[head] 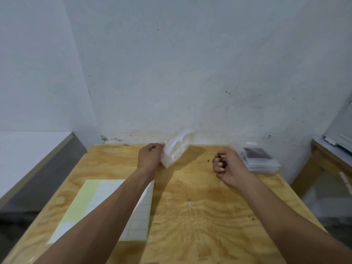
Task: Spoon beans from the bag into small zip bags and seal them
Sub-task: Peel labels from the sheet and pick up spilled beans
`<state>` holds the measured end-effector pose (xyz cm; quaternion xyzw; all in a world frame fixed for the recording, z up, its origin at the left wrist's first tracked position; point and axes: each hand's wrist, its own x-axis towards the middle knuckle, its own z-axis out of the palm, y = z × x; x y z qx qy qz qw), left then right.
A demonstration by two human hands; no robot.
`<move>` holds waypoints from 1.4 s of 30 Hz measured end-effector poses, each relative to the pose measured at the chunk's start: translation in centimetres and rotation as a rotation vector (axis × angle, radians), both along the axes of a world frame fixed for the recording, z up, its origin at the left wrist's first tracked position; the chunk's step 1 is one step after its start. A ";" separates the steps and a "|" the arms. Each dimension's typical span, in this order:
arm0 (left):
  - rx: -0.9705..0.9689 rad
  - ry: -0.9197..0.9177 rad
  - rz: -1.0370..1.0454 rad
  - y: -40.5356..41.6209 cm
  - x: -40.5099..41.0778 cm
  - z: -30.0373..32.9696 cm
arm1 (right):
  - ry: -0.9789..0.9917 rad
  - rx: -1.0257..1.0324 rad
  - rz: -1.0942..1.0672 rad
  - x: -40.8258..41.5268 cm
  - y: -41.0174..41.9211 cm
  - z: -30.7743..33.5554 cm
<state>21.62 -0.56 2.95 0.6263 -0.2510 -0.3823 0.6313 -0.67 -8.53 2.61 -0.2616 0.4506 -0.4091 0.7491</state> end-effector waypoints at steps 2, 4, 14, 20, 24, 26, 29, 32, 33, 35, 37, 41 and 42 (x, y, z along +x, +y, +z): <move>0.007 0.025 -0.057 0.1 -0.7 0.3 | -0.077 0.089 0.041 -0.7 0.6 0.9; 0.003 0.064 -0.160 0.4 -1.5 0.7 | 0.076 0.013 0.108 -1.5 0.9 1.2; 0.032 0.292 -0.691 0.6 -7.9 4.0 | 0.513 -0.425 0.071 -6.5 3.9 5.2; -0.005 -0.071 -0.850 0.5 -14.7 5.3 | 0.484 -0.342 -0.086 -11.9 5.4 5.5; -0.143 -0.271 -0.840 -0.3 -19.2 5.3 | 0.520 -0.258 -0.129 -17.0 6.5 5.4; -0.176 -0.390 -0.862 -1.1 -21.4 4.8 | 0.597 -0.224 -0.142 -19.8 7.4 5.2; -0.190 -0.470 -0.906 -1.6 -25.2 4.2 | 0.711 -0.161 -0.147 -24.1 9.3 4.8; -0.229 -0.472 -0.994 -1.0 -28.9 4.1 | 0.760 -0.119 -0.175 -27.6 12.3 4.6; -0.239 -0.458 -1.027 -0.8 -29.9 4.1 | 0.807 -0.111 -0.176 -28.4 13.4 4.6; -0.236 -0.384 -1.099 -0.1 -32.6 4.0 | 0.897 -0.093 -0.197 -30.3 16.2 4.2; -0.204 -0.294 -1.158 1.1 -35.3 3.8 | 0.936 -0.067 -0.235 -32.1 18.8 3.3; -0.101 -0.207 -1.280 4.0 -41.1 2.3 | 1.026 0.033 -0.256 -34.8 23.5 0.9; -0.100 -0.216 -1.303 4.6 -42.4 1.7 | 1.027 0.055 -0.253 -35.4 24.4 -0.1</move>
